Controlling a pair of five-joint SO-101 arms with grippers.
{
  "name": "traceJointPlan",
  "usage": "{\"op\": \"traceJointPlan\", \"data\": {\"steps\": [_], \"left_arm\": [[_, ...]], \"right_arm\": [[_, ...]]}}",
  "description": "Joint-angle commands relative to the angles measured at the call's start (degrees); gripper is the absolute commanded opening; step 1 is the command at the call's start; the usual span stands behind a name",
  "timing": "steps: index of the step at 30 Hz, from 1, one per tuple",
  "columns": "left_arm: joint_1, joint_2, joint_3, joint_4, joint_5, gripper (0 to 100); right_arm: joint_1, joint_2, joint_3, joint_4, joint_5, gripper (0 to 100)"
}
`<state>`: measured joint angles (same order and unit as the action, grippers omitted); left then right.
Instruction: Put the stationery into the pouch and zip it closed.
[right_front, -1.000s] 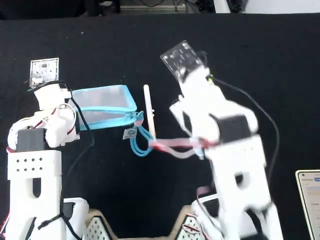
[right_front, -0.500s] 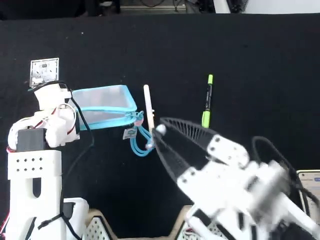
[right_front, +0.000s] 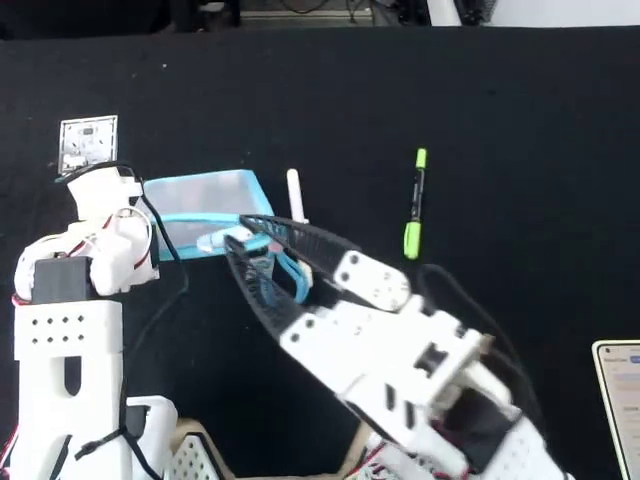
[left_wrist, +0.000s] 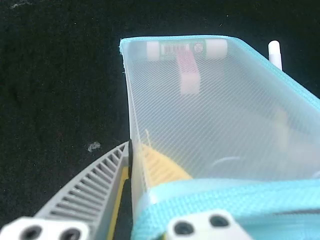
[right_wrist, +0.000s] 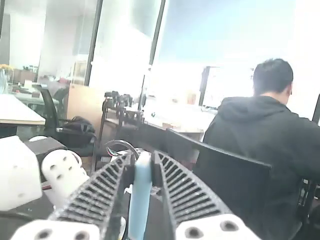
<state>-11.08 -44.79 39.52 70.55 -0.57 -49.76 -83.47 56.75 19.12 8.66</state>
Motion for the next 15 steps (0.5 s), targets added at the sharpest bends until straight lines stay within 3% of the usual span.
{"op": "traceJointPlan", "data": {"steps": [1,11,15], "left_arm": [[-0.92,0.35,1.54,0.09,0.88,3],[-0.92,0.35,1.54,0.09,0.88,3],[-0.92,0.35,1.54,0.09,0.88,3]], "right_arm": [[-0.18,-1.01,5.49,-5.80,0.09,1.2],[3.78,-1.01,14.02,-5.98,0.18,1.5],[3.60,-0.48,16.13,-5.45,0.09,8.5]]}}
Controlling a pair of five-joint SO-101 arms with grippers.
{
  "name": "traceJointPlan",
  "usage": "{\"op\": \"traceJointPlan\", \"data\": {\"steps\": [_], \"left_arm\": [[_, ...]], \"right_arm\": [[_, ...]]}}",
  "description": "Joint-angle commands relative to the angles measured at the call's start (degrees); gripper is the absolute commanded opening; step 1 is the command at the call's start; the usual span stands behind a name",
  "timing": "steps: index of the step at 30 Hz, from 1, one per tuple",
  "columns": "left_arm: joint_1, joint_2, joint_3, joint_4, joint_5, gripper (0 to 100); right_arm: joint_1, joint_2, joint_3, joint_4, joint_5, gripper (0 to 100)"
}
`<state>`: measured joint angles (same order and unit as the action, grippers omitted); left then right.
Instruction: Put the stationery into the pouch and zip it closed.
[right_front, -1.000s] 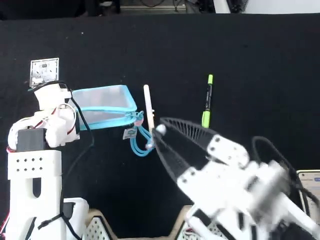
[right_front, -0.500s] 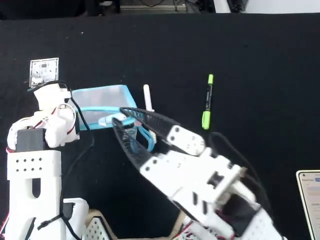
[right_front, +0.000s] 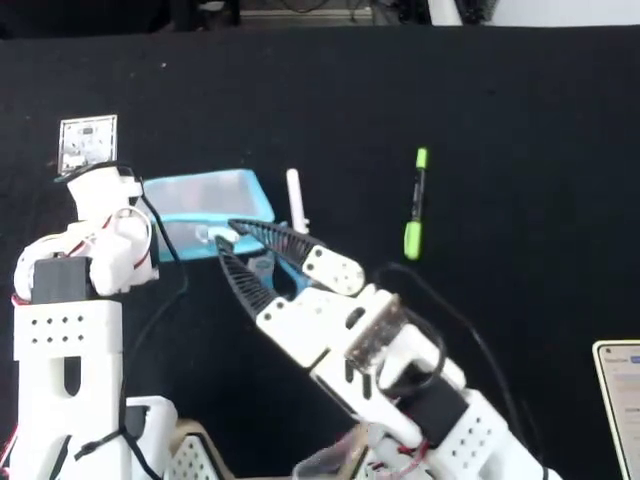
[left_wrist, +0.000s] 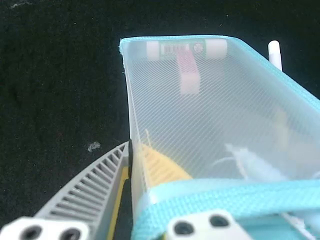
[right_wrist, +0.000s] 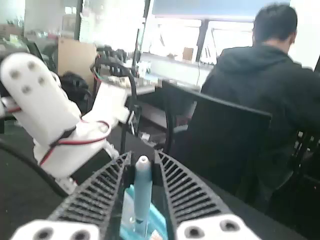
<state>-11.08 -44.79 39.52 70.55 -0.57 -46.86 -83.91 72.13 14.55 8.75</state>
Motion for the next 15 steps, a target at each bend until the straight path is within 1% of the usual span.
{"op": "traceJointPlan", "data": {"steps": [1,3,7,11,15], "left_arm": [[-0.92,0.35,1.54,0.09,0.88,3],[-0.92,0.35,1.54,0.09,0.88,3],[-0.92,0.35,1.54,0.09,0.88,3],[-0.92,0.35,1.54,0.09,0.88,3],[-0.92,0.35,1.54,0.00,0.88,3]], "right_arm": [[0.70,-0.04,1.27,-0.88,0.00,11.1],[0.70,-0.04,1.80,-0.79,0.00,15.1],[0.88,-0.57,-1.27,4.66,0.00,15.8],[1.05,-0.57,-6.55,13.80,0.00,15.8],[0.62,-0.40,-7.87,25.14,0.00,15.8]]}}
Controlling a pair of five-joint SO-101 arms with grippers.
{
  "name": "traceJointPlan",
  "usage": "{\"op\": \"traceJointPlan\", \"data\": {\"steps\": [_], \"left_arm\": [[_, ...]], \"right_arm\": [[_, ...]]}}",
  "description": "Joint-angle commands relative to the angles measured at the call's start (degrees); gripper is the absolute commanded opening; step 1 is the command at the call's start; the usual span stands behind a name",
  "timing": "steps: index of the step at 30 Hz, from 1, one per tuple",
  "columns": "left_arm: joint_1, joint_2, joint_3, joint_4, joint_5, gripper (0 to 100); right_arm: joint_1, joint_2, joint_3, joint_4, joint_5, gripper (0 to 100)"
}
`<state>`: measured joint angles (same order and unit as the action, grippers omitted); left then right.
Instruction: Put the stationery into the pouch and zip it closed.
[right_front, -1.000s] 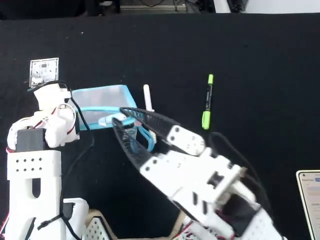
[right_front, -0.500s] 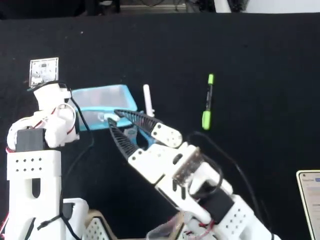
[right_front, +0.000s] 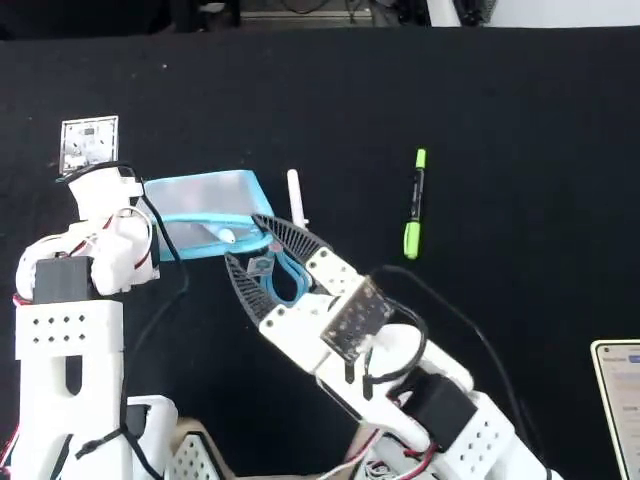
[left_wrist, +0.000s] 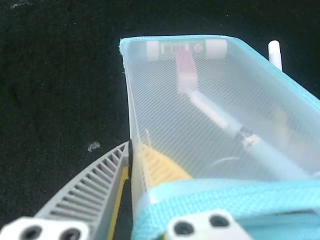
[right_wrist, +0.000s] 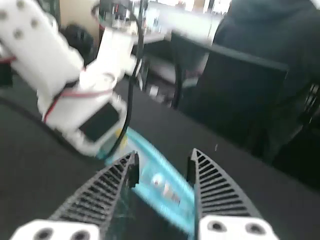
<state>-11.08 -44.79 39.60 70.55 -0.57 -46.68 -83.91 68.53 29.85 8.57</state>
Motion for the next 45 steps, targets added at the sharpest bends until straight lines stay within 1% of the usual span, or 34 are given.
{"op": "traceJointPlan", "data": {"steps": [1,2,4,8,9,13,18,23,26,30,34,38,45], "left_arm": [[-0.92,0.35,1.45,0.00,0.88,3],[-0.92,0.35,1.45,0.00,0.88,3],[-0.92,0.35,1.45,0.00,0.88,3],[-0.92,0.35,1.45,0.00,0.88,3],[-0.92,0.35,1.45,0.00,0.88,3],[-0.92,0.35,1.45,0.00,0.88,3],[-0.92,0.35,1.45,0.00,0.88,3],[-0.84,0.35,1.45,0.00,0.88,3],[-0.75,0.35,1.45,0.00,0.88,3],[-0.75,0.35,1.45,0.00,0.88,3],[-0.92,0.35,1.45,0.00,0.88,3],[-0.75,0.35,1.45,0.00,0.88,3],[-0.66,0.35,1.45,0.00,0.88,3]], "right_arm": [[0.00,-0.04,-4.18,11.87,0.18,15.8],[-0.35,-0.04,-3.56,13.19,0.18,15.8],[-0.44,-0.57,-1.98,12.57,0.18,15.8],[-0.35,-0.31,0.75,5.98,0.18,15.7],[-0.53,-0.04,1.27,4.13,0.18,14.1],[-0.70,-0.04,4.35,-1.41,0.18,1.3],[-0.70,0.04,8.22,-5.80,0.18,4.8],[-0.62,0.75,8.13,-8.70,0.18,5.0],[-0.62,5.32,7.96,-11.16,0.18,5.0],[-0.70,15.34,5.85,-15.12,0.18,5.0],[-0.70,20.70,2.15,-14.95,-0.09,5.0],[-1.23,19.56,2.15,-13.89,-0.26,5.1],[-5.45,16.66,2.33,-11.43,-0.26,5.2]]}}
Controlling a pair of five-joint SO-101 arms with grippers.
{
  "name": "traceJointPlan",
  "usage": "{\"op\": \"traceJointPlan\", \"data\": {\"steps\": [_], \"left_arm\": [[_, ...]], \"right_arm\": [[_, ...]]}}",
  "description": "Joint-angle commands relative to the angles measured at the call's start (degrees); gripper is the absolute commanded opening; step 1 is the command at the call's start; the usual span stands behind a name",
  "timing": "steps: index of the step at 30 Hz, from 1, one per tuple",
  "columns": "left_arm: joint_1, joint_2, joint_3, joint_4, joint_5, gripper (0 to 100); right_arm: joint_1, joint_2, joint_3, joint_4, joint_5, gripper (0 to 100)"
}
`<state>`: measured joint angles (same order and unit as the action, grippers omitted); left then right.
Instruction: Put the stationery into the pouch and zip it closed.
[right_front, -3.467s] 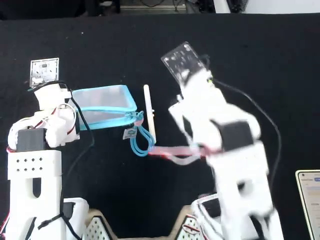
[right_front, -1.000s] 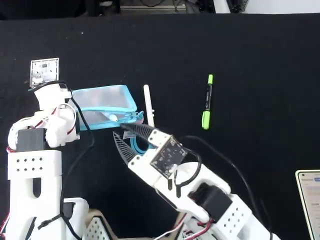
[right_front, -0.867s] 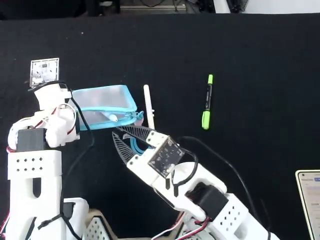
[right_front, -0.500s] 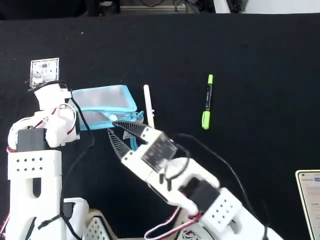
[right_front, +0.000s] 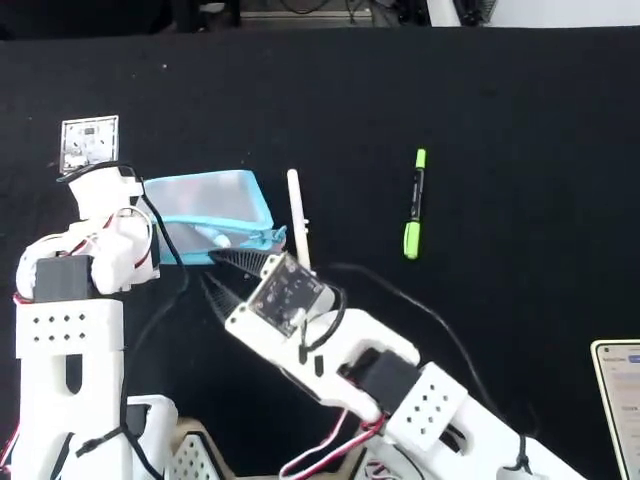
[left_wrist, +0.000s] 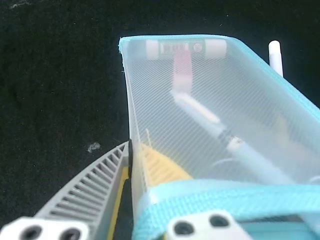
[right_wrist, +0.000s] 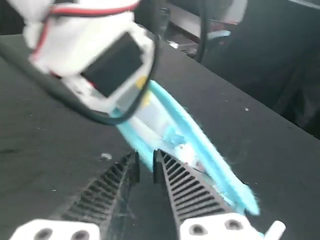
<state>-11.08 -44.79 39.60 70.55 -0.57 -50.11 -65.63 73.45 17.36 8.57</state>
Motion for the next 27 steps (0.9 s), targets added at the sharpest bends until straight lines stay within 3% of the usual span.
{"op": "traceJointPlan", "data": {"steps": [1,17,22,27], "left_arm": [[-0.75,0.35,1.45,0.00,0.88,3],[-0.92,0.35,1.45,0.00,0.88,3],[-0.92,0.35,1.45,0.09,0.88,3],[-0.84,0.35,1.45,0.09,0.88,3]], "right_arm": [[-2.11,-1.71,-2.59,1.05,-0.26,5.2],[4.13,-2.07,-3.12,1.14,-0.26,5.3],[7.21,-7.43,-1.98,1.32,-0.35,5.3],[5.63,-12.97,1.01,2.29,-0.35,5.3]]}}
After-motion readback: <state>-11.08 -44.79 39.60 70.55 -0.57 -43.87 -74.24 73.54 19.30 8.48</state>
